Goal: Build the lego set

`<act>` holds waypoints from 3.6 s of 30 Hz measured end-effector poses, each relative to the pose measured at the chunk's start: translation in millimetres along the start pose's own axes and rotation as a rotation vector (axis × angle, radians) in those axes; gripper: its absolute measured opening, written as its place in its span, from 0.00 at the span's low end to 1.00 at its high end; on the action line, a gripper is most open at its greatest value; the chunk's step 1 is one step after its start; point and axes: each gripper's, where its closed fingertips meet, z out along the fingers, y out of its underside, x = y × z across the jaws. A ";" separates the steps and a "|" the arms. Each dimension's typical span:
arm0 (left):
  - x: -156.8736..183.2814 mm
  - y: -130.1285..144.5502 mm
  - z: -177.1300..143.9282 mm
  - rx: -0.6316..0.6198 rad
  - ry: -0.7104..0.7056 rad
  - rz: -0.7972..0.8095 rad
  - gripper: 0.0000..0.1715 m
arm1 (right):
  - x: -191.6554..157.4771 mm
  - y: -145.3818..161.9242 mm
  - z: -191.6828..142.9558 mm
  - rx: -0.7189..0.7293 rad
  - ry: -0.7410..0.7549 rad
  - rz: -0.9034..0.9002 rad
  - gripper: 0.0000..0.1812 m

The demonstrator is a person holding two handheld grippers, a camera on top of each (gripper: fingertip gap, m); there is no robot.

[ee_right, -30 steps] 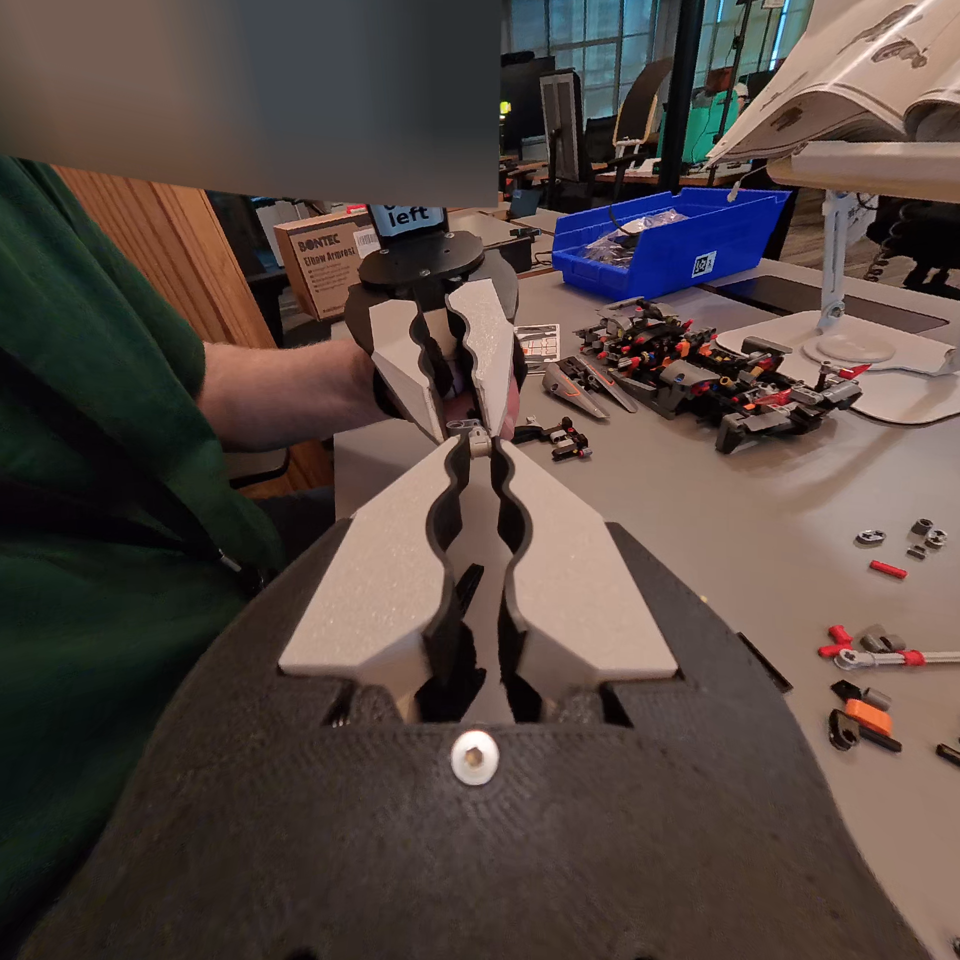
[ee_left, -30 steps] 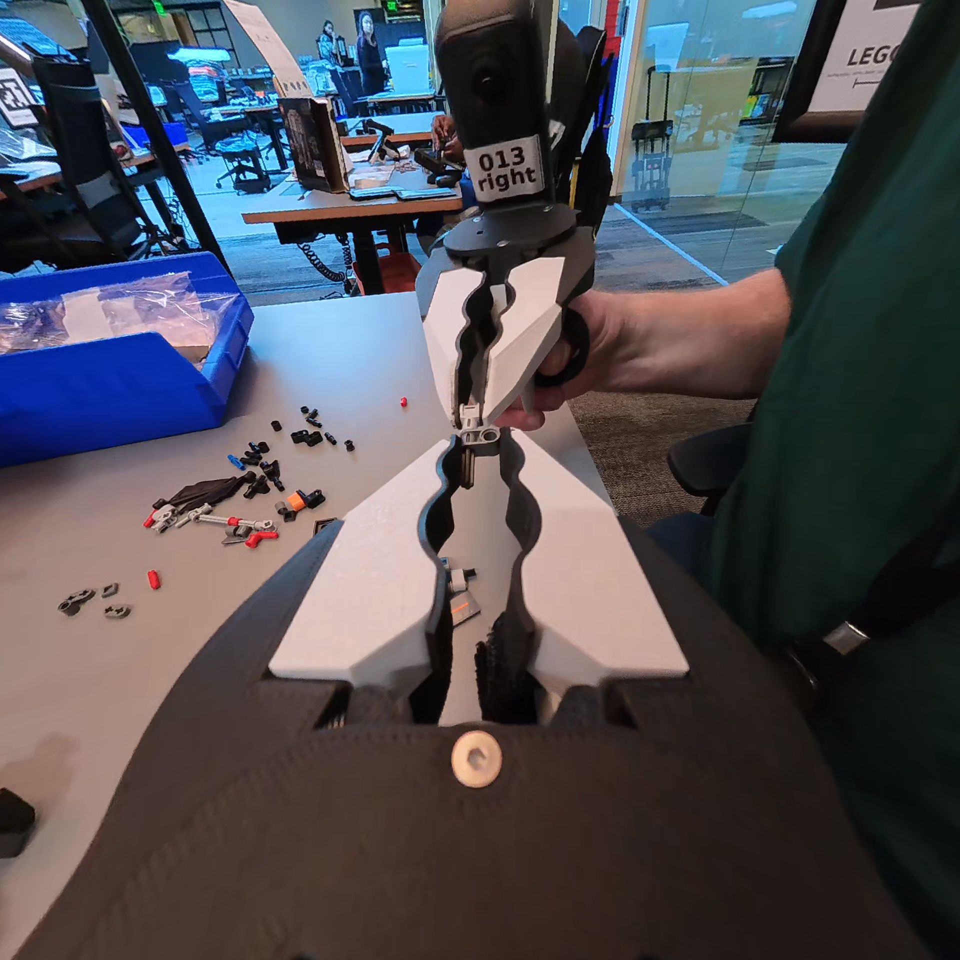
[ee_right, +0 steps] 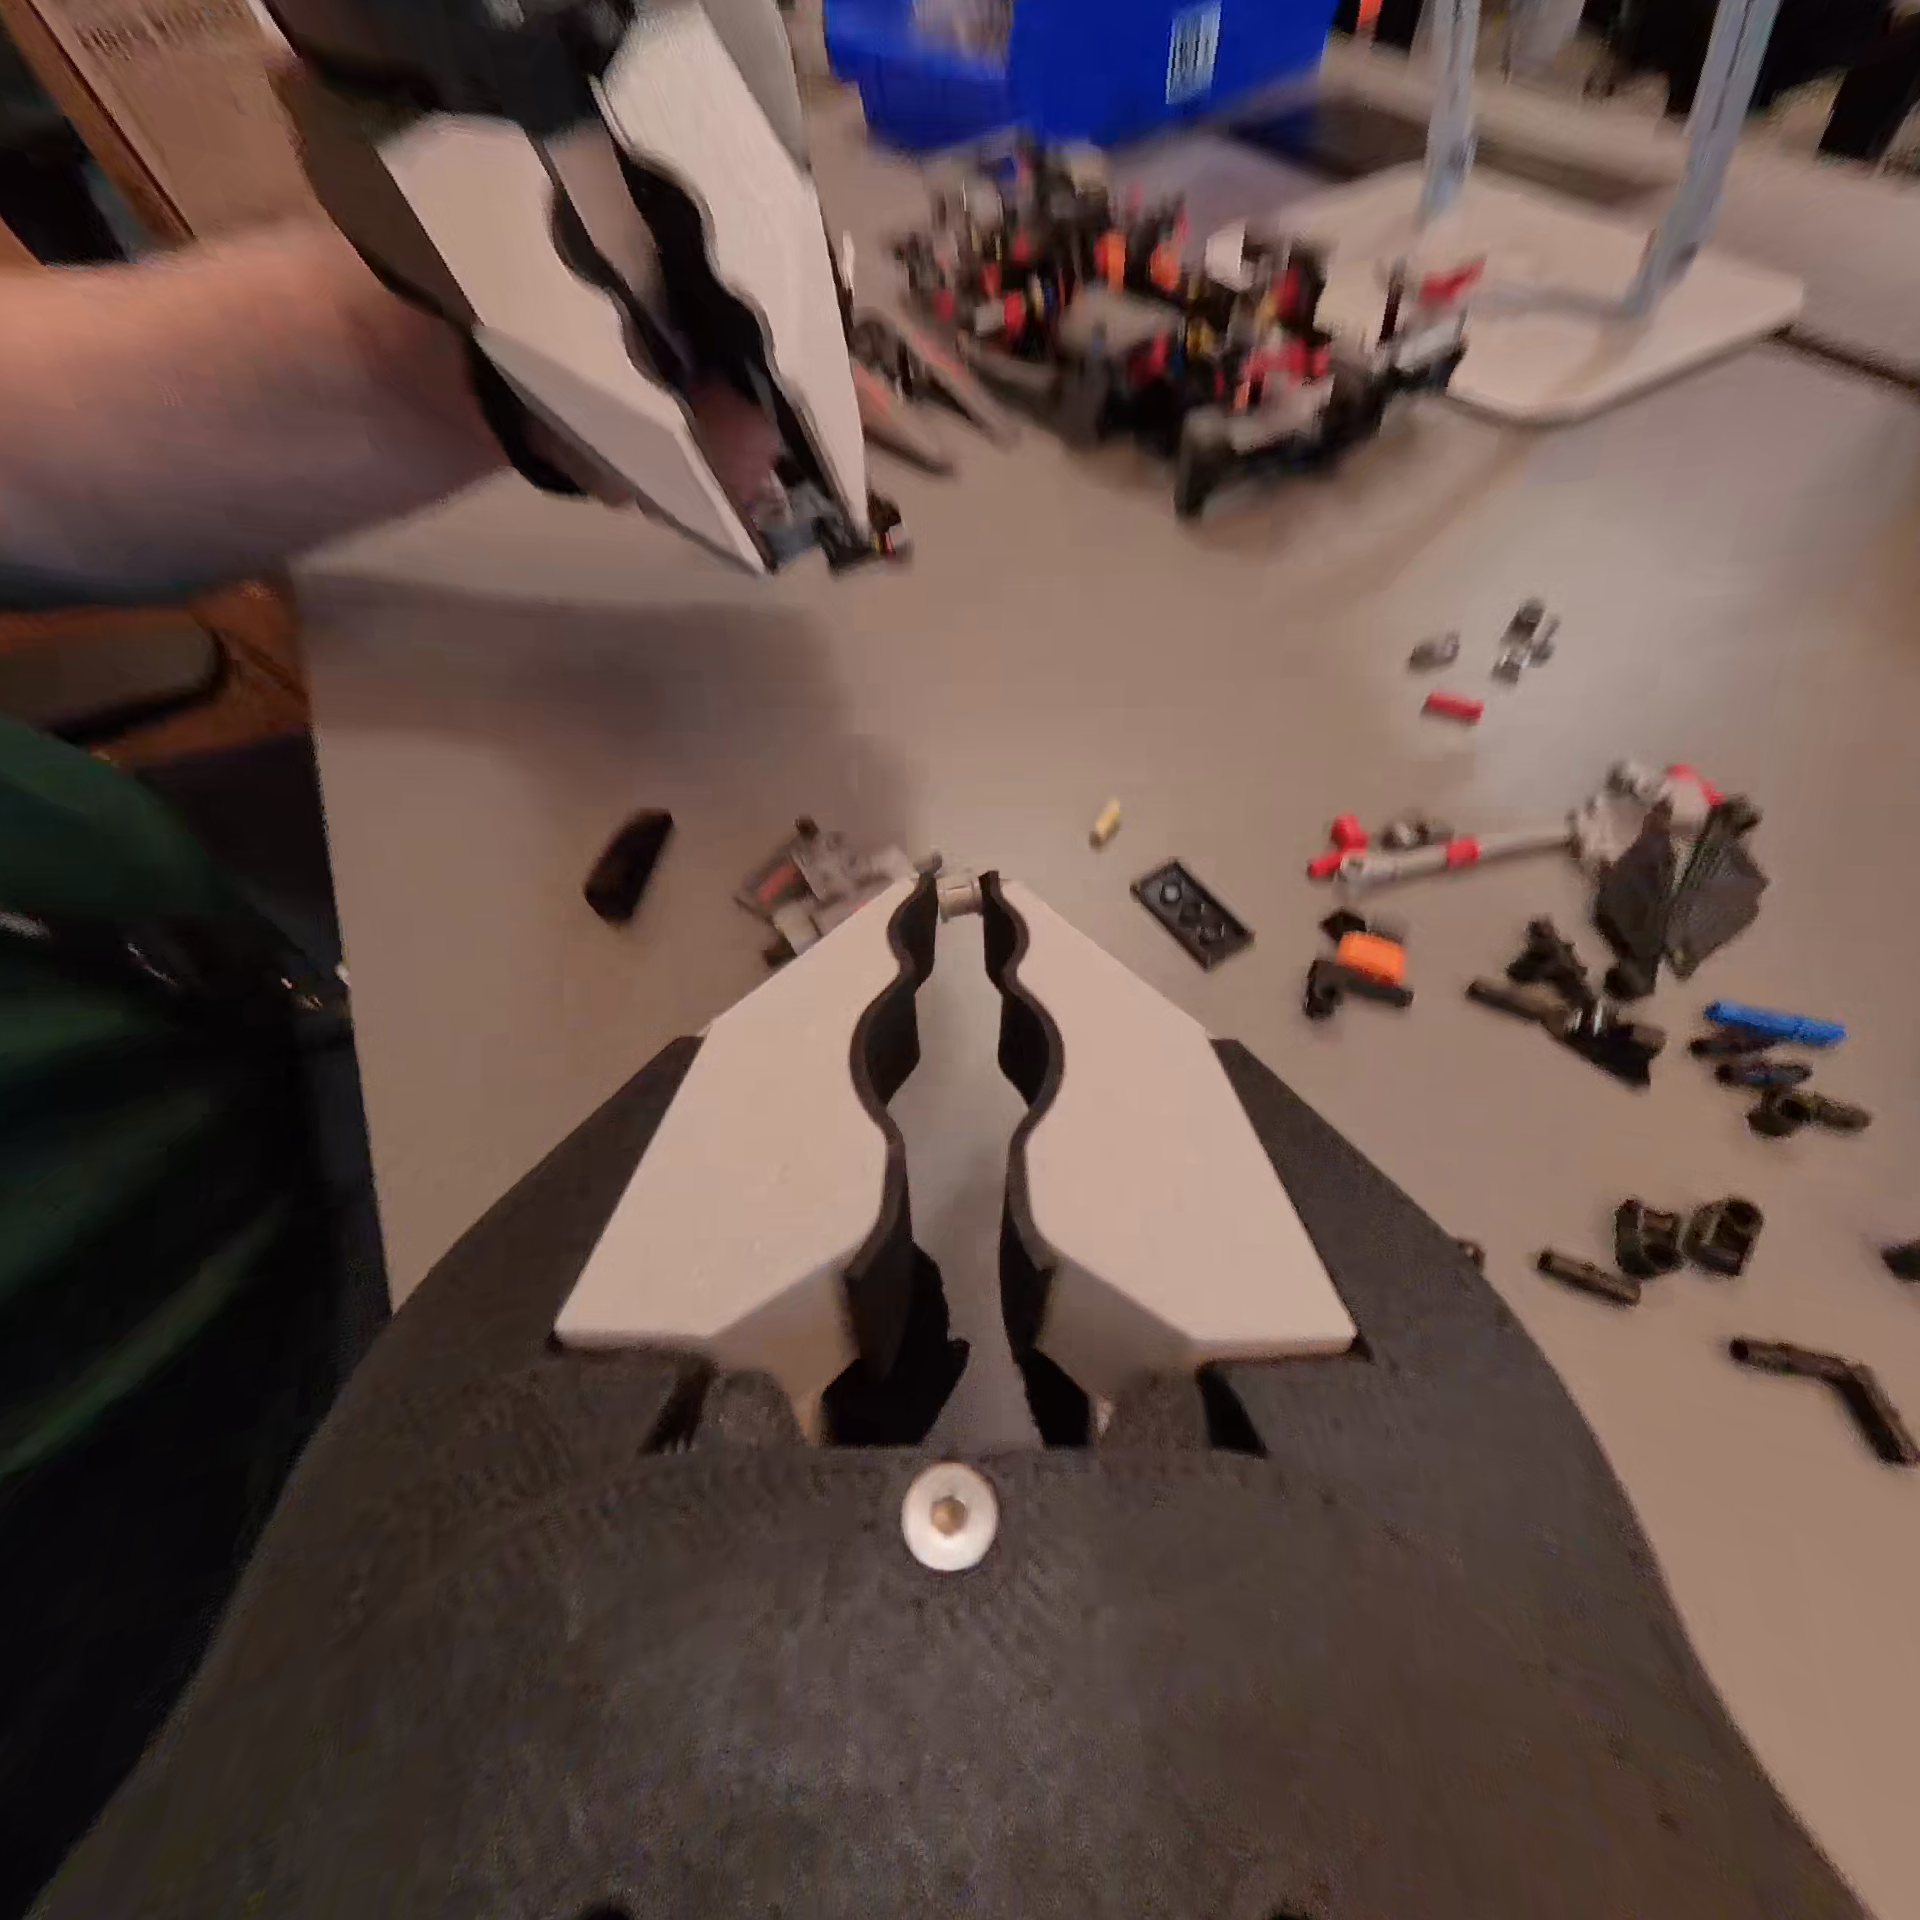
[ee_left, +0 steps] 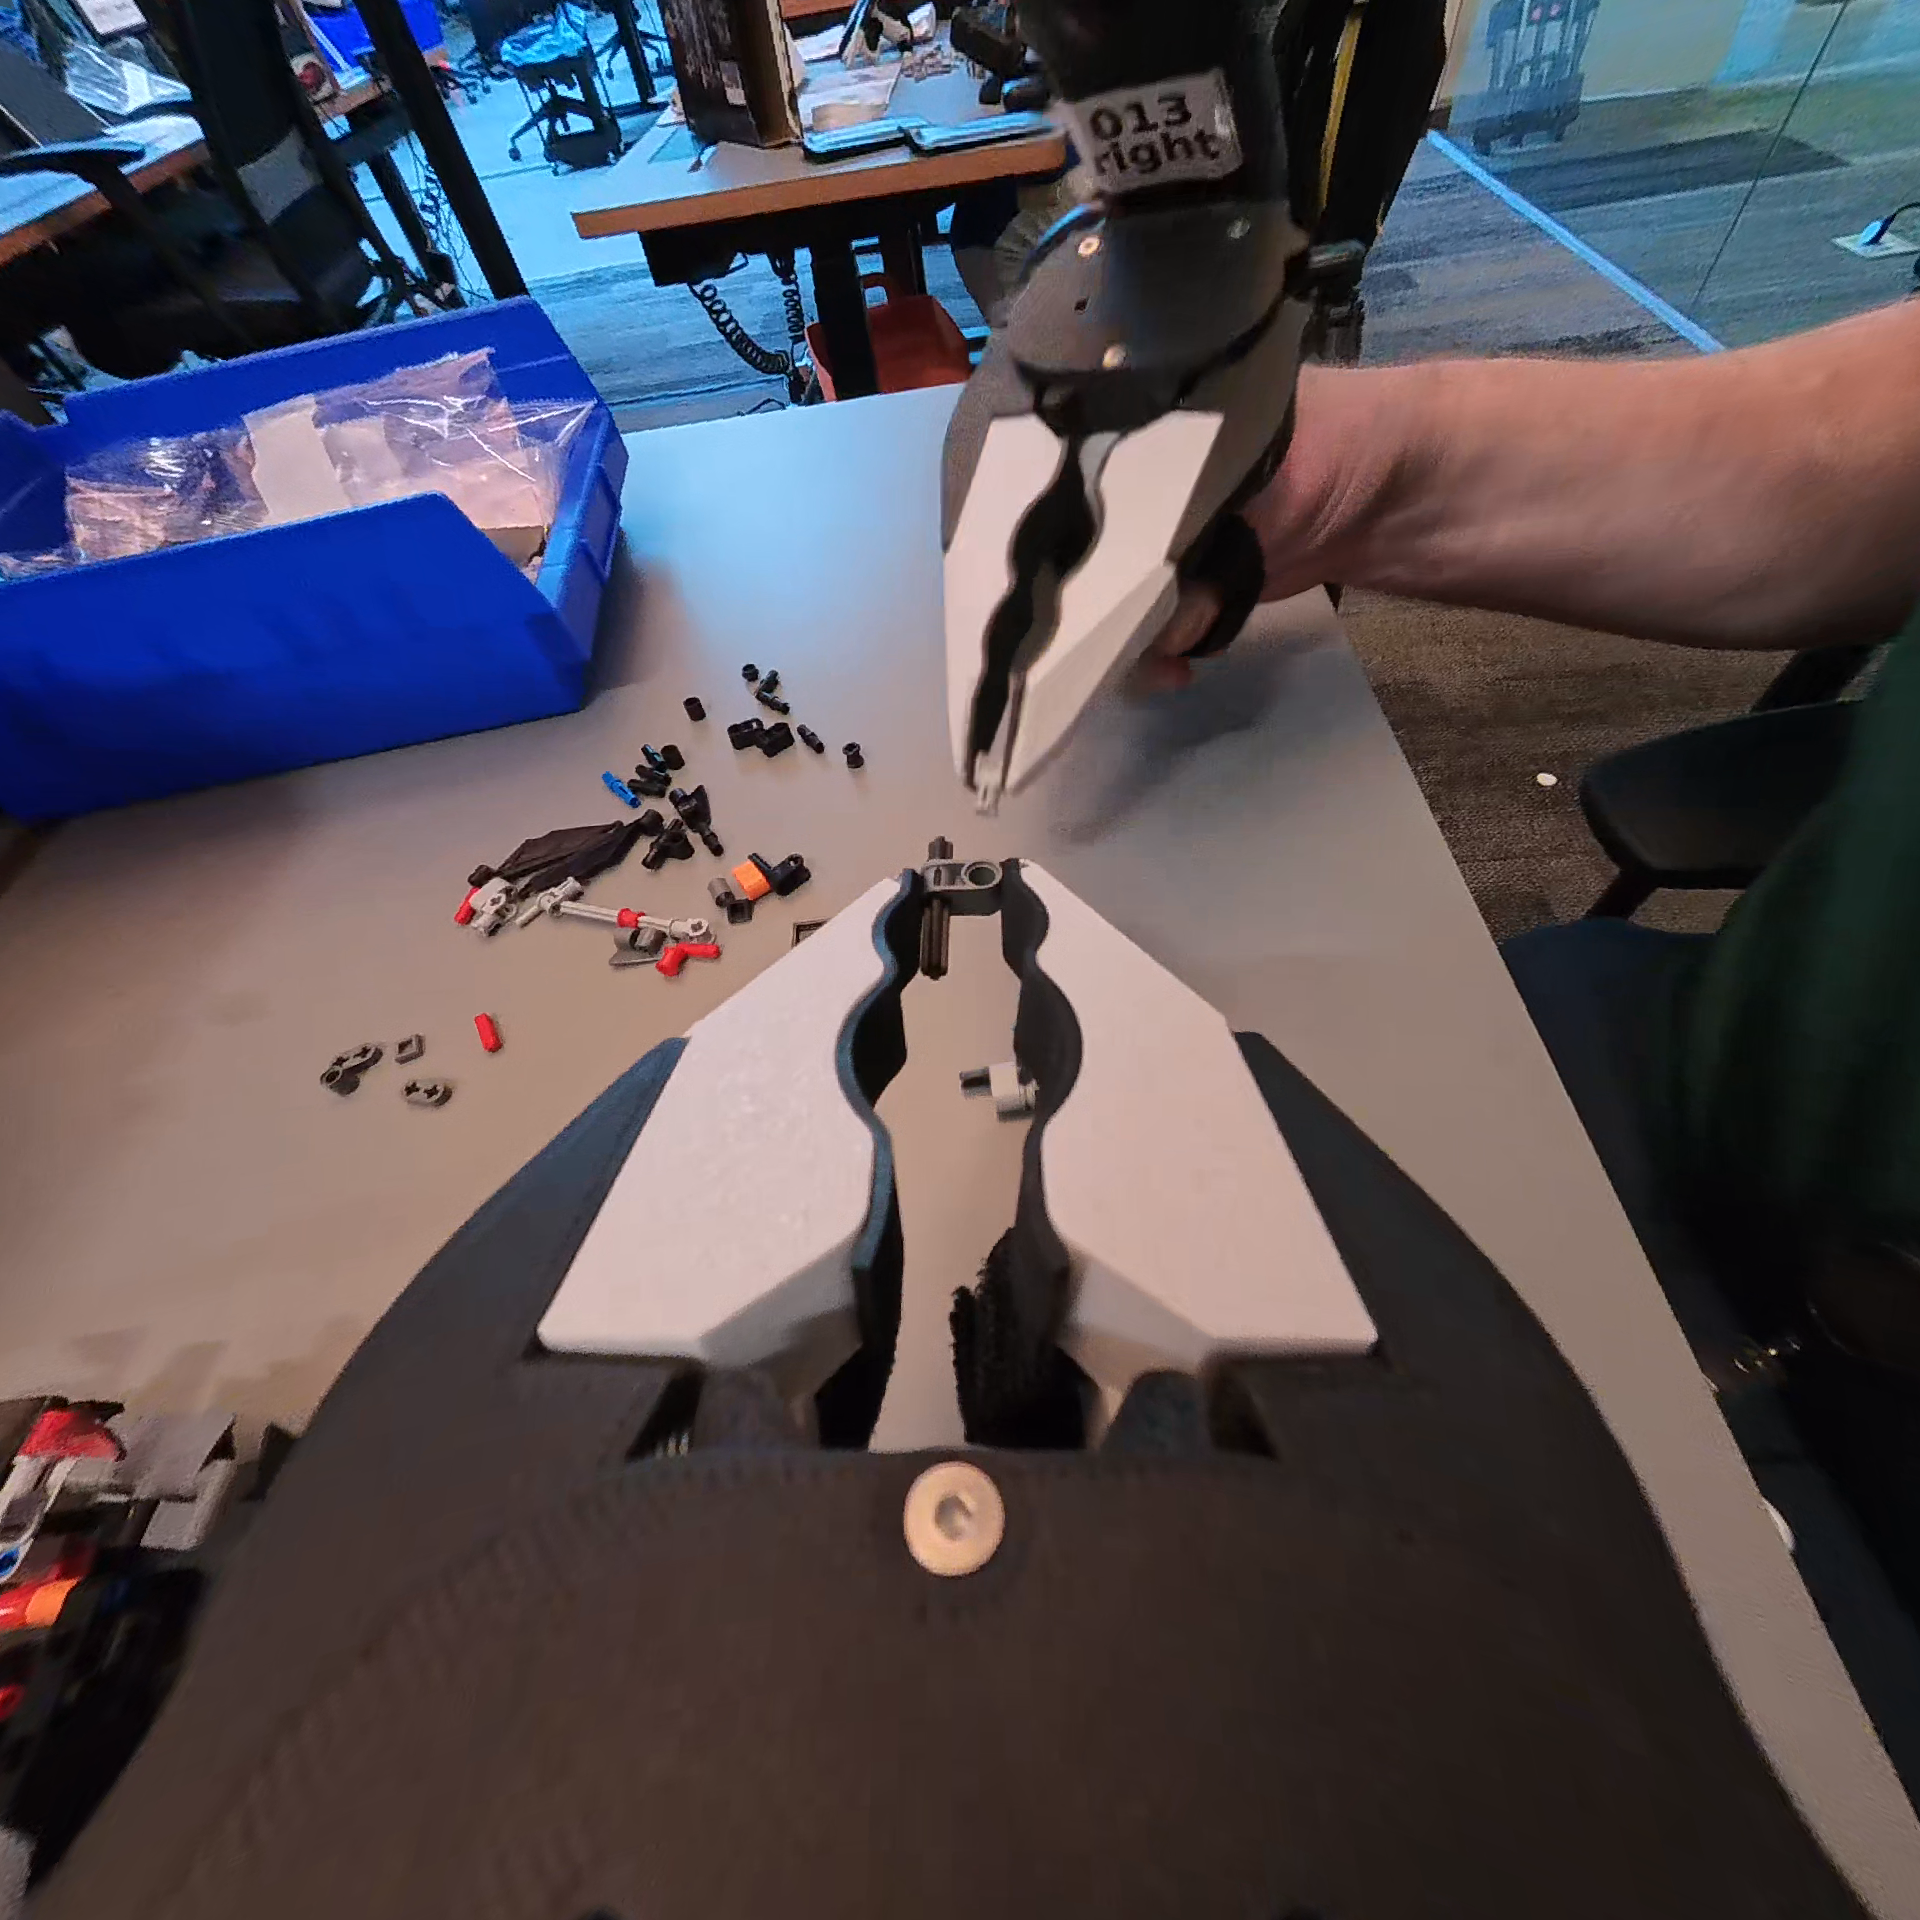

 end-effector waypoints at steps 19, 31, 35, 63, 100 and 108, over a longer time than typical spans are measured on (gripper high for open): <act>-0.5 21.0 29.1 -0.081 -0.023 0.046 0.08 | 21.4 45.7 3.5 -0.325 0.125 -0.032 0.13; -17.0 20.1 39.6 -0.292 -0.315 0.413 0.08 | 5.9 -18.3 18.3 -0.068 0.049 0.303 0.15; -11.7 13.3 38.8 -0.278 -0.311 0.495 0.08 | 1.7 -32.1 12.3 0.047 -0.051 0.417 0.13; -11.3 -12.6 41.2 -0.127 -0.349 0.491 0.07 | 7.1 -39.9 8.9 0.212 -0.053 0.420 0.07; 1.5 -23.1 31.7 0.091 0.142 -0.418 0.02 | -1.8 -47.5 -5.4 0.001 0.199 -0.236 0.07; 5.4 -24.3 29.4 0.103 0.227 -0.498 0.01 | -5.6 -50.4 -5.3 0.007 0.146 -0.264 0.07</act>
